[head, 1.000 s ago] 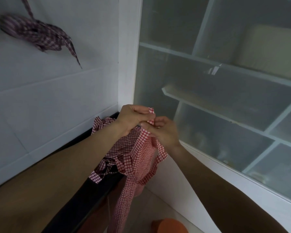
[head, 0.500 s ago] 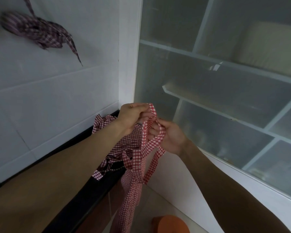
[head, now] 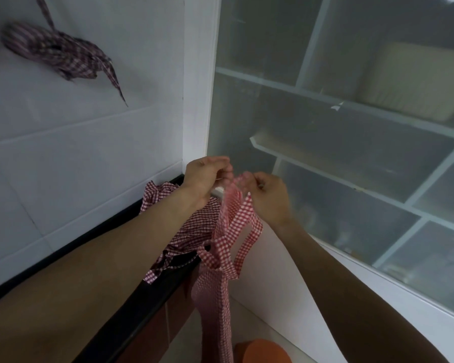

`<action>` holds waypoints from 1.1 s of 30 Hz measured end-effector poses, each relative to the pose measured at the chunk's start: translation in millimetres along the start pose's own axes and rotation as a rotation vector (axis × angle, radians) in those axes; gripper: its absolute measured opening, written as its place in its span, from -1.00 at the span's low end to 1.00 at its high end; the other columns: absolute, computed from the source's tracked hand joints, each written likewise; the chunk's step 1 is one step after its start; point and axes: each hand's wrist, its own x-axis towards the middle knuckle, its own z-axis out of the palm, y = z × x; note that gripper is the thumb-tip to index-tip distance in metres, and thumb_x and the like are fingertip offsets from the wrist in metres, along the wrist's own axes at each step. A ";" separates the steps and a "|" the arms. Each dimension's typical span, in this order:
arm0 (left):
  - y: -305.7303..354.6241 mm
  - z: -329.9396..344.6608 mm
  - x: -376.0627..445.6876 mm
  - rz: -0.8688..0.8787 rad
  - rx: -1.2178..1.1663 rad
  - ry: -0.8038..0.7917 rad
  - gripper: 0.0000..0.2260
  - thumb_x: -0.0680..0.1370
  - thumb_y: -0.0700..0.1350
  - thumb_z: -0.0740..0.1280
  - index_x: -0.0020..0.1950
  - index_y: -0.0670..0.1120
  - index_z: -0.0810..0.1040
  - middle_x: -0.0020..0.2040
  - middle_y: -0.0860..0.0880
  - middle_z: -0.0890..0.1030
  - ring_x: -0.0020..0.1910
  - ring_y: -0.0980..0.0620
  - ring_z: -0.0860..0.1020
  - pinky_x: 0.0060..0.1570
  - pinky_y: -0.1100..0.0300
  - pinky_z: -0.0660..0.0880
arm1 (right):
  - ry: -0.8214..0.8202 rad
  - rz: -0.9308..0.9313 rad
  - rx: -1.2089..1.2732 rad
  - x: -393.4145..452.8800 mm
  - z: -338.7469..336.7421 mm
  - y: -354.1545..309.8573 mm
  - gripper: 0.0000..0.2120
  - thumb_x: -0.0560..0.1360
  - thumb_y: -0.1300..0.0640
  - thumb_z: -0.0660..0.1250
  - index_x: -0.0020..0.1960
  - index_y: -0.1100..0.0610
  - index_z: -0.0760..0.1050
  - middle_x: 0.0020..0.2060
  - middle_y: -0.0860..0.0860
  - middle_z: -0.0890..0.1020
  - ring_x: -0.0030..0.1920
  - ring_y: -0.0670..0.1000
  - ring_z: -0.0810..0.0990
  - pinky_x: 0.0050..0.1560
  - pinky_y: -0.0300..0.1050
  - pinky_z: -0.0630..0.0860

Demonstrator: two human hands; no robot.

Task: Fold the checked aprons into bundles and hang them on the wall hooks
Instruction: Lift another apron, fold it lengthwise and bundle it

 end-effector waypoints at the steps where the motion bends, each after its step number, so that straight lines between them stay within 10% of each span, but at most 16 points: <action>1: 1.7 0.1 0.5 -0.045 0.049 -0.005 -0.95 0.55 -0.26 0.38 -0.04 -0.23 0.62 -0.26 -0.11 0.64 -0.33 0.02 0.61 -0.23 0.17 0.60 | -0.028 0.021 0.011 0.7 1.1 2.1 -0.58 0.65 -0.04 0.21 -0.23 0.21 0.58 -0.39 0.03 0.62 -0.35 0.05 0.58 -0.23 -0.01 0.50; 10: -46.4 -9.1 -13.0 -0.657 0.432 -0.343 -0.32 0.65 0.28 0.03 0.11 -0.30 0.62 -0.03 -0.23 0.70 -0.01 -0.16 0.67 -0.03 0.08 0.58 | -0.282 0.593 0.833 -8.7 0.9 -8.9 -0.74 0.68 0.16 0.18 -0.04 0.29 0.54 -0.41 0.08 0.57 -0.48 -0.01 0.50 -0.36 -0.12 0.50; 15: -83.8 -9.1 -18.8 -0.771 0.197 -0.246 -0.65 0.63 0.13 0.23 -0.25 -0.05 0.46 -0.38 0.02 0.44 -0.46 0.11 0.26 -0.46 0.25 0.16 | -0.410 0.633 0.973 -12.9 -7.2 -14.8 -0.76 0.66 0.20 0.19 -0.11 0.29 0.52 -0.43 0.09 0.55 -0.50 -0.01 0.47 -0.41 -0.12 0.49; 23: -74.2 -9.1 6.1 -0.391 -0.105 0.143 -0.91 0.63 -0.22 0.27 -0.04 -0.20 0.51 -0.24 -0.06 0.58 -0.35 0.08 0.56 -0.41 0.29 0.53 | -0.426 0.552 0.688 -21.5 -27.2 16.3 -0.69 0.57 0.27 0.20 -0.29 0.31 0.56 -0.48 0.20 0.58 -0.54 0.09 0.52 -0.38 -0.12 0.52; 33: -27.2 5.0 4.2 0.081 0.375 -0.001 -0.65 0.46 -0.22 0.51 0.19 -0.15 0.49 0.02 -0.04 0.65 -0.02 0.04 0.64 0.00 0.18 0.61 | -0.407 0.130 0.308 -26.6 -6.9 39.8 -0.80 0.44 0.24 0.52 0.05 0.23 0.65 -0.04 0.06 0.73 -0.03 -0.04 0.71 0.09 -0.16 0.60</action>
